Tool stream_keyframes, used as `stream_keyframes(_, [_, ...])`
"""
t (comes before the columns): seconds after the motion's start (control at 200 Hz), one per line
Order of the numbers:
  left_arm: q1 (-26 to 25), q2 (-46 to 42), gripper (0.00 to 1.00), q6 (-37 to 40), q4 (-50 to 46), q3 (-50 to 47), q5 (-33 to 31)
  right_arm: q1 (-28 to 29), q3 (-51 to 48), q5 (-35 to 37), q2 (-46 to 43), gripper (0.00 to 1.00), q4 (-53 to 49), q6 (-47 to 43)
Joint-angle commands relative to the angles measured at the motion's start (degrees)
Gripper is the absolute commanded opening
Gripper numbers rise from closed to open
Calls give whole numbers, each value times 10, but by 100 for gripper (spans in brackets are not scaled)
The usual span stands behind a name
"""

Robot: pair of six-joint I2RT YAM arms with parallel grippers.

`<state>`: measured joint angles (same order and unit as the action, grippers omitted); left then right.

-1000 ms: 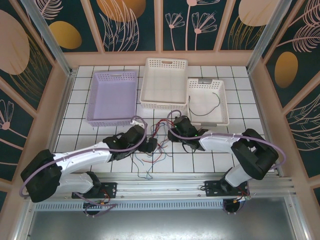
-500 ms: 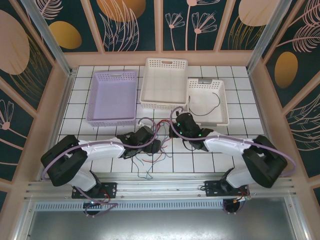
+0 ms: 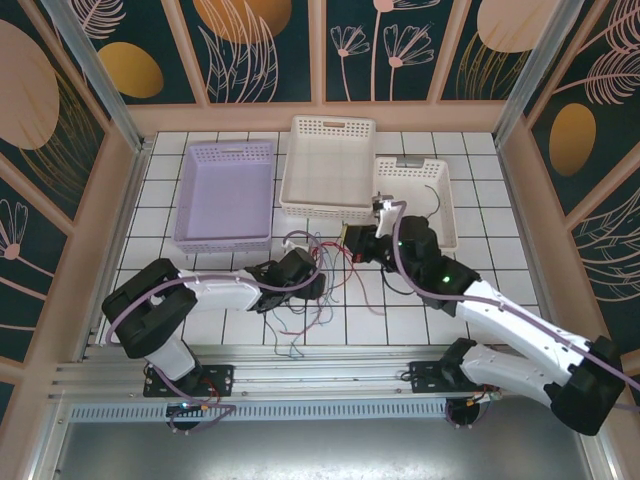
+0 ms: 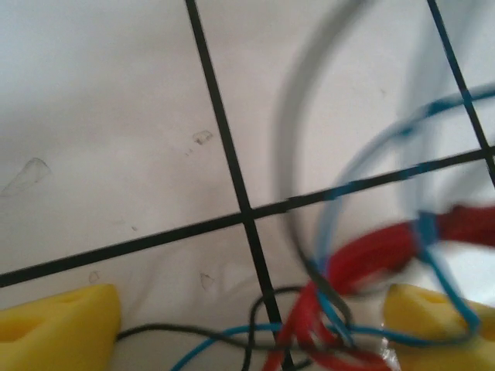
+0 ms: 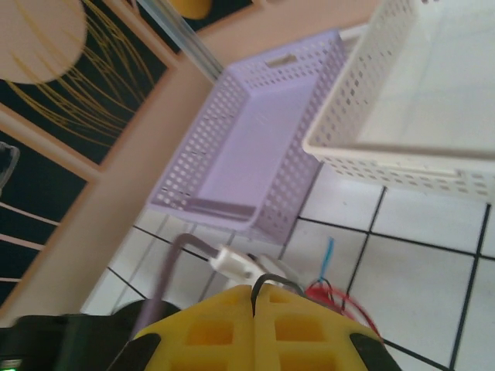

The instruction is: Untangle the cables

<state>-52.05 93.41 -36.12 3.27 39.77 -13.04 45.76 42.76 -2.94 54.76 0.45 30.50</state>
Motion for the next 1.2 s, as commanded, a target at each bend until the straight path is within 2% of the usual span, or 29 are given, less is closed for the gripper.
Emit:
stream_keyframes(0.0, [0, 37, 71, -4, 40, 3, 44, 4, 41, -14, -31, 0, -38, -13])
stream_keyframes(0.06, [0, 42, 61, -6, 43, 1, 44, 4, 53, -12, -44, 0, -51, -16])
stream_keyframes(0.335, [0, 42, 0, -10, 64, -22, 44, 4, 123, 29, -85, 0, -119, -30])
stream_keyframes(0.41, [0, 37, 0, -10, 67, -30, 42, 4, 147, 35, -91, 0, -139, -35])
stream_keyframes(0.761, [0, -2, 0, 12, 48, -54, 27, 3, 281, 150, -101, 0, -223, -57])
stream_keyframes(0.911, [0, -17, 0, 23, 44, -65, 33, 3, 320, 145, -89, 0, -240, -64])
stream_keyframes(1.081, [0, -37, 17, 33, 51, -79, 45, 3, 337, 120, -79, 0, -240, -60])
stream_keyframes(1.196, [0, -71, 20, 40, 62, -94, 54, 3, 344, 102, -73, 0, -241, -60])
